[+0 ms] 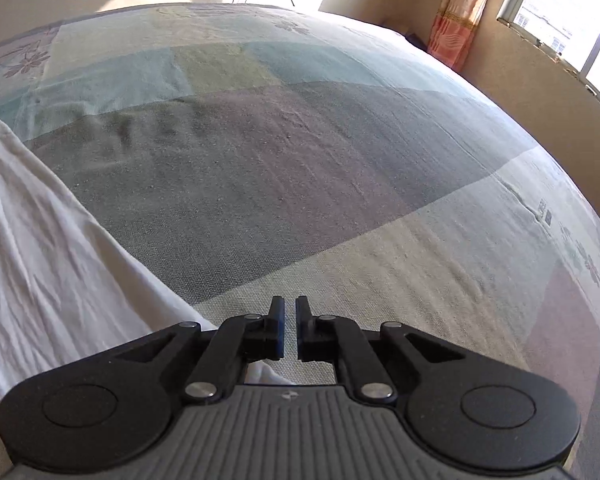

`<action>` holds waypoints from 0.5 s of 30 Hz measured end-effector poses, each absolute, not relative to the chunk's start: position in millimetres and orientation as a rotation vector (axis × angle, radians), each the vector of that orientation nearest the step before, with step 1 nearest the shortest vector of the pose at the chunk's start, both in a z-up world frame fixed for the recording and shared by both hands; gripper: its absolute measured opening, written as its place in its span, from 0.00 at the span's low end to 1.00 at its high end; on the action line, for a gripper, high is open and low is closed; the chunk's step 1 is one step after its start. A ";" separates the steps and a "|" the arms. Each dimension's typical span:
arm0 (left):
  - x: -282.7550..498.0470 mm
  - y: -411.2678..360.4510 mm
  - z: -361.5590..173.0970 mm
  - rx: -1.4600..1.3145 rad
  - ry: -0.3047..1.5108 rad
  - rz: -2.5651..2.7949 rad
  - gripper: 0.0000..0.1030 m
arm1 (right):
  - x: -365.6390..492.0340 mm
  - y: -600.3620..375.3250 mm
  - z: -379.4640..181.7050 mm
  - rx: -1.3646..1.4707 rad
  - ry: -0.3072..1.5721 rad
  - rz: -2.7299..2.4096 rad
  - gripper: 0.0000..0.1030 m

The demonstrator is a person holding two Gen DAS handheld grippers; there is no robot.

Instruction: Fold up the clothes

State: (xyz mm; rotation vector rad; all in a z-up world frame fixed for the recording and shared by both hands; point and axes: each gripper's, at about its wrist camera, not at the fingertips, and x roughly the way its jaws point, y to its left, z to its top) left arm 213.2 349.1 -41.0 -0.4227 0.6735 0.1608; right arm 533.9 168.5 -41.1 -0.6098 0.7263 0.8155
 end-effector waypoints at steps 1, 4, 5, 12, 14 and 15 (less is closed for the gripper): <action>217.6 349.5 -36.6 -0.395 0.666 0.165 0.45 | 536.6 165.4 -37.1 -0.570 0.737 0.795 0.20; 235.4 352.2 -28.0 -0.263 0.641 0.199 0.54 | 526.8 143.4 -18.6 -0.452 0.742 0.802 0.36; 243.2 355.5 -32.7 -0.228 0.656 0.223 0.55 | 521.6 135.1 -15.7 -0.432 0.748 0.787 0.45; 262.3 373.7 -52.1 -0.116 0.750 0.325 0.58 | 521.6 96.2 -40.6 -0.270 0.825 0.614 0.54; 256.0 377.3 -53.2 -0.128 0.774 0.331 0.60 | 526.1 87.5 -53.0 -0.220 0.850 0.557 0.55; 252.8 379.0 -53.7 -0.134 0.786 0.335 0.61 | 528.4 83.1 -59.2 -0.195 0.862 0.529 0.60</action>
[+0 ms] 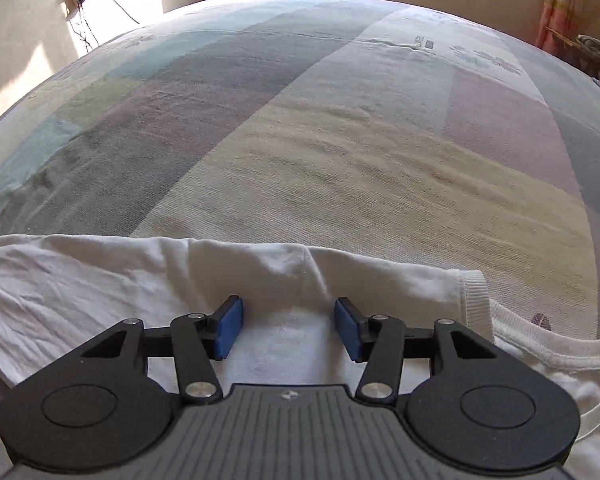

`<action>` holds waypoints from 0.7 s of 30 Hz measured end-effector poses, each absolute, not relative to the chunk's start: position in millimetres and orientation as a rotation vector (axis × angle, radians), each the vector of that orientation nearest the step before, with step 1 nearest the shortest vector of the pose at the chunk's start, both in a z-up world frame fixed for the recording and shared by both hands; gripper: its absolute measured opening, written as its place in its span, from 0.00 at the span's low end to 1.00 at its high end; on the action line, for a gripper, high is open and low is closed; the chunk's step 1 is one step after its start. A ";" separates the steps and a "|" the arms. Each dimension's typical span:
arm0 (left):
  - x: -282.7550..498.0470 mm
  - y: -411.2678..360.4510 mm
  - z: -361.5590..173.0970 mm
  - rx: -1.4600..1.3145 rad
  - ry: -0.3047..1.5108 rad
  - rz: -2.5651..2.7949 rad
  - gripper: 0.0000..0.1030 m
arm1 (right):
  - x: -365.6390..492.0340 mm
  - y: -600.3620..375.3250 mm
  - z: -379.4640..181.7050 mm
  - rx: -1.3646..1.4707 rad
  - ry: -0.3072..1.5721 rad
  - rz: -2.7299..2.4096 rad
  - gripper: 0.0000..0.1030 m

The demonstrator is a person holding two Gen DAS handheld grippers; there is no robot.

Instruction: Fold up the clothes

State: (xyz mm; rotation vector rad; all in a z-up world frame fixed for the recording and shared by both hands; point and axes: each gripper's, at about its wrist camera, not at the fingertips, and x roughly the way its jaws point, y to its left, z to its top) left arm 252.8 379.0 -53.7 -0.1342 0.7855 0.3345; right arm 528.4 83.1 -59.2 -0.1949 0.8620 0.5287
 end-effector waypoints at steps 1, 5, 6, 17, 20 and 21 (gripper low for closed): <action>249.6 380.8 -54.3 -0.140 0.797 0.338 0.61 | 530.6 78.8 -65.3 -0.170 0.874 0.500 0.62; 238.0 386.3 -54.5 -0.153 0.839 0.350 0.60 | 520.6 73.7 -60.5 -0.206 0.877 0.504 0.76; 239.8 381.7 -47.3 -0.119 0.827 0.344 0.60 | 514.7 69.9 -58.2 -0.211 0.883 0.514 0.76; 296.7 341.2 -53.9 -0.100 0.814 0.173 0.71 | 450.1 27.3 -33.2 -0.258 0.947 0.616 0.92; 292.7 341.4 -55.0 -0.122 0.836 0.193 0.71 | 429.2 19.5 -34.4 -0.270 0.966 0.640 0.92; 291.3 341.5 -55.3 -0.130 0.843 0.200 0.71 | 423.6 22.4 -39.8 -0.273 0.958 0.633 0.92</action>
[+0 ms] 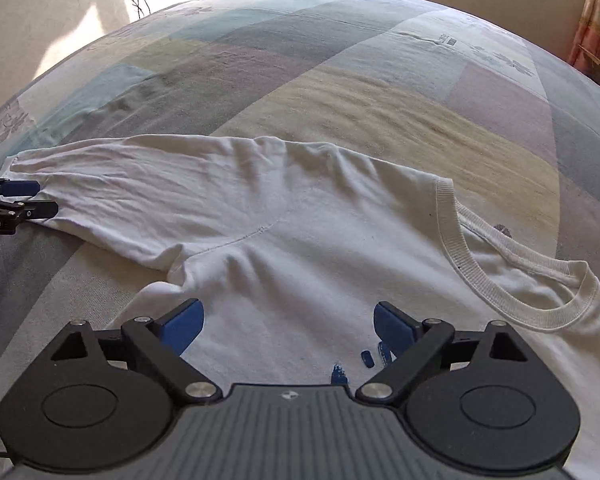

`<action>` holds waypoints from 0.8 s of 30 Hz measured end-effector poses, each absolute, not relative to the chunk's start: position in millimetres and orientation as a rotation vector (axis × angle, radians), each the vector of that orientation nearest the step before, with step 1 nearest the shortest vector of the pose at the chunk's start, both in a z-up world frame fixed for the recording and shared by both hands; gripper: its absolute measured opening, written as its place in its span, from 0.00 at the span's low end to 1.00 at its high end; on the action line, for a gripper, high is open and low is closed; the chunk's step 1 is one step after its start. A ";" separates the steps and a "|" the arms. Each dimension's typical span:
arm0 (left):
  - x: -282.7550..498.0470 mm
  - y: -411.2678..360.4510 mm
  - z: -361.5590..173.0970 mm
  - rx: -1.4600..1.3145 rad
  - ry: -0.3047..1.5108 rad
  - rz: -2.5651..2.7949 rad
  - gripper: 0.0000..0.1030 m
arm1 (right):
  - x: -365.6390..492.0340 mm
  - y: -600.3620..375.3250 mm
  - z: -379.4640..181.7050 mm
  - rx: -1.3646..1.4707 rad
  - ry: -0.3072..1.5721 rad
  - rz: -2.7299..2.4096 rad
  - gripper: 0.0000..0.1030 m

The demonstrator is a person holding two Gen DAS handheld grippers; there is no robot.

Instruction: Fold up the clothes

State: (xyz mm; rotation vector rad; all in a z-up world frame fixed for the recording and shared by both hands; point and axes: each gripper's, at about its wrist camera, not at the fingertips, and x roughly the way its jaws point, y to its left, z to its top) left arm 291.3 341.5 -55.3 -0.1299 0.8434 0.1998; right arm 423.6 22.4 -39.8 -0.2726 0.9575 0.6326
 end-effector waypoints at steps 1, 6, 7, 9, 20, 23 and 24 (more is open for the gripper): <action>289.9 341.6 -55.7 -0.137 0.851 0.206 0.71 | 420.4 27.2 -44.4 -0.268 0.950 0.626 0.92; 286.3 330.5 -41.7 -0.122 0.858 0.210 0.71 | 399.7 65.0 -56.5 -0.315 0.902 0.662 0.94; 286.4 325.8 -37.8 -0.117 0.854 0.197 0.71 | 392.5 71.9 -55.0 -0.343 0.883 0.679 0.94; 290.2 308.5 -30.8 -0.113 0.840 0.138 0.71 | 378.2 85.9 -52.0 -0.400 0.842 0.713 0.94; 323.8 202.9 -15.9 -0.080 0.790 -0.185 0.71 | 347.4 -72.1 -6.8 -0.280 0.813 0.410 1.00; 338.1 175.6 -26.6 -0.074 0.804 -0.237 0.71 | 336.8 -123.4 -15.7 -0.195 0.848 0.303 1.00; 342.8 166.5 -30.2 -0.071 0.809 -0.255 0.71 | 332.4 -140.9 -20.9 -0.157 0.862 0.266 1.00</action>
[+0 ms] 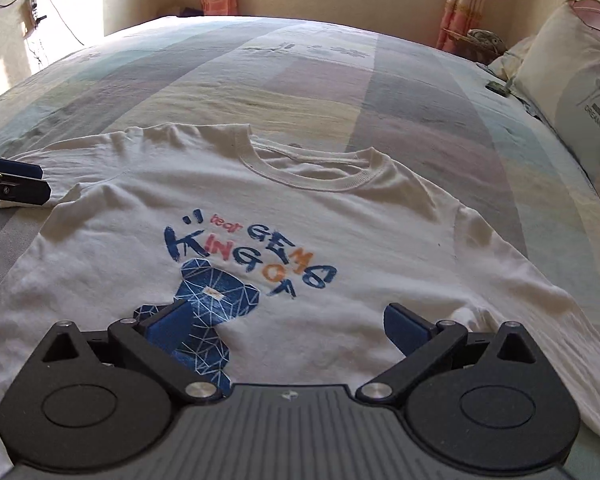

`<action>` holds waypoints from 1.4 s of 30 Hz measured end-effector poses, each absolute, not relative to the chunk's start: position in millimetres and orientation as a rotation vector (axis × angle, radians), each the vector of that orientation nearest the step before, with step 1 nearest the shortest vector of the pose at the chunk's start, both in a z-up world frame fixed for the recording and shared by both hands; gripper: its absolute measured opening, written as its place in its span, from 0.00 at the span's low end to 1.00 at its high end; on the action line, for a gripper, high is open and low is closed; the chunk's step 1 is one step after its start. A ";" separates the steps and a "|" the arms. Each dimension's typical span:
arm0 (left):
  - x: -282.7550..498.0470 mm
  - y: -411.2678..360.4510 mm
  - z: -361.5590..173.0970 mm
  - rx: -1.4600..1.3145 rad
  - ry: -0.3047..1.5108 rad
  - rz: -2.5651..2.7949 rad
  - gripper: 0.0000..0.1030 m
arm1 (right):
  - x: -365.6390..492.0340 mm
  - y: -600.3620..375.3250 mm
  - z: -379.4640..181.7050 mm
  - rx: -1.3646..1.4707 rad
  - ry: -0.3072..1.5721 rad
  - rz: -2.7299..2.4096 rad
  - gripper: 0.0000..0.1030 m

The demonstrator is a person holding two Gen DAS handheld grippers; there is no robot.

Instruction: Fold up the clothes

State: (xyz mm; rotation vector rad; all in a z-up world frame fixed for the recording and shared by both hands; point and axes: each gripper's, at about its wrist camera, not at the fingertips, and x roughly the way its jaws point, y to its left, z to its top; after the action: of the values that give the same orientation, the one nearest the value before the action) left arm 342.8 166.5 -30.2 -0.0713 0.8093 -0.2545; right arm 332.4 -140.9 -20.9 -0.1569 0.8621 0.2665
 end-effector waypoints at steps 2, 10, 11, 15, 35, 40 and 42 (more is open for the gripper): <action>352.4 148.3 -37.3 -0.067 0.819 -0.290 0.72 | 324.2 -163.8 -28.2 -0.101 0.868 0.230 1.00; 354.4 148.2 -56.3 -0.074 0.889 -0.240 0.65 | 305.4 -207.1 -46.2 0.015 0.837 0.244 1.00; 346.8 148.4 -50.7 -0.066 0.898 -0.229 0.70 | 304.6 -212.2 -50.5 0.007 0.855 0.235 1.00; 305.9 127.4 -23.3 0.088 0.861 -0.225 0.74 | 297.2 -238.3 -57.5 0.032 0.893 0.201 1.00; 147.0 94.8 -64.1 0.072 0.784 -0.223 0.79 | 173.2 -192.1 -64.1 -0.098 0.729 0.334 1.00; 100.0 78.4 -47.7 0.046 0.623 -0.279 0.79 | 115.8 -197.6 -58.9 -0.111 0.602 0.326 1.00; 85.2 67.8 -48.3 0.019 0.597 -0.325 0.80 | 97.8 -190.7 -55.3 -0.102 0.568 0.401 1.00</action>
State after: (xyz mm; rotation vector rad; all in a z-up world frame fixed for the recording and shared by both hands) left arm 85.2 67.8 -48.3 0.0187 0.5972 -0.3251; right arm 97.8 -190.7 -55.3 -0.1022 0.5685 0.4006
